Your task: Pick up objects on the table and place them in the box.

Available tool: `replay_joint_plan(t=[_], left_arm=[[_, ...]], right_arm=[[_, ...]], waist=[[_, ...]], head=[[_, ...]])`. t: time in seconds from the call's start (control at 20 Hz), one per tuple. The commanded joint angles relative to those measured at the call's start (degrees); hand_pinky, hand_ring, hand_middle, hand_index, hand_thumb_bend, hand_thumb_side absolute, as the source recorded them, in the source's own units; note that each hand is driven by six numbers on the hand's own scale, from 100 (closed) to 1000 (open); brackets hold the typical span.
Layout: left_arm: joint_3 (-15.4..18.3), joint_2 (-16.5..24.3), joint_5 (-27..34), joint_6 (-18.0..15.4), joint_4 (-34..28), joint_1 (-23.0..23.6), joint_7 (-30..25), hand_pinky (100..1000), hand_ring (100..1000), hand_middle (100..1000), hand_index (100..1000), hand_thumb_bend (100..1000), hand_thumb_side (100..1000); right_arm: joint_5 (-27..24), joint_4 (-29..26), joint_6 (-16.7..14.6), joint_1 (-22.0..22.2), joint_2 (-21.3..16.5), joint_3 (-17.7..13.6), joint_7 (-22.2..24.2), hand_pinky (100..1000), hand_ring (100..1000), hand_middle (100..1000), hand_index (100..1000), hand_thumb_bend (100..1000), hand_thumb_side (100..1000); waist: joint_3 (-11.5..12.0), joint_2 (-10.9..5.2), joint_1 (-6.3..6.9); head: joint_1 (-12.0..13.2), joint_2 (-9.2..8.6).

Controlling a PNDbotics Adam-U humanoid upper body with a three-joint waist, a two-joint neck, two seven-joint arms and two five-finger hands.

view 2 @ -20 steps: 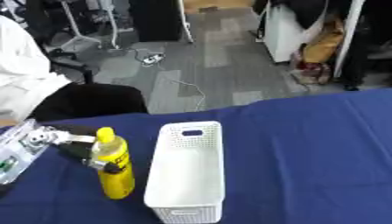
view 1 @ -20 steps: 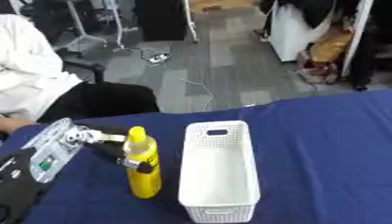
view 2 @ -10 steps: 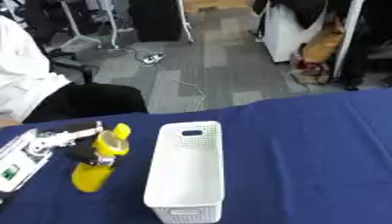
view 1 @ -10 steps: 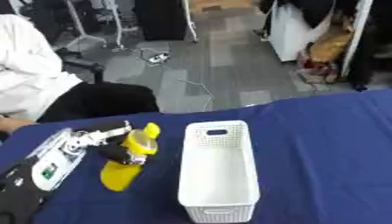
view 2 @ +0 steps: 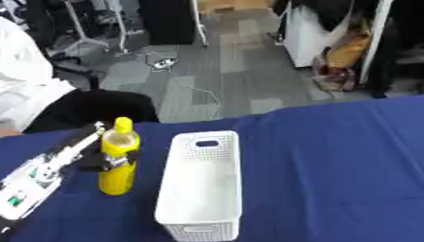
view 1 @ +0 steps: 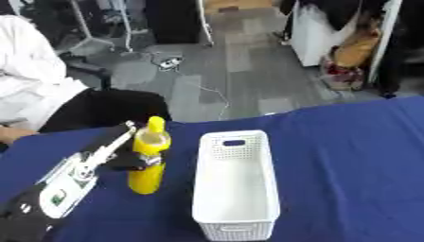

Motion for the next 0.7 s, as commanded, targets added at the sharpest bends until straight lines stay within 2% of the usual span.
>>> replay_joint_plan(t=[0.05, 0.45, 0.7], left_arm=[[1.2, 2.9, 3.9, -0.3, -2.8, -0.4, 1.4, 100, 100, 100, 342, 240, 703], [0.6, 6.3, 16.8, 2.3, -14.8, 0.6, 0.6, 100, 100, 100, 339, 214, 736], [-1.0, 6.7, 21.8, 3.6, -19.7, 0.4, -1.2, 100, 100, 100, 347, 206, 756]], right_arm=[[0.0, -0.6, 0.0, -0.6, -0.7, -0.5, -0.2, 296, 369, 477, 665, 100, 950], [0.4, -0.6, 0.0, 0.1, -1.3, -0.6, -0.5, 296, 368, 477, 665, 100, 950], [0.4, -0.6, 0.1, -0.1, -1.4, -0.4, -0.6, 295, 368, 476, 664, 100, 952]], waist=[[0.5, -1.34, -0.24], [1.5, -2.07, -0.21], [1.3, -2.31, 0.02]], head=[[-0.3, 0.37], [-0.8, 0.86], [-0.9, 0.79]])
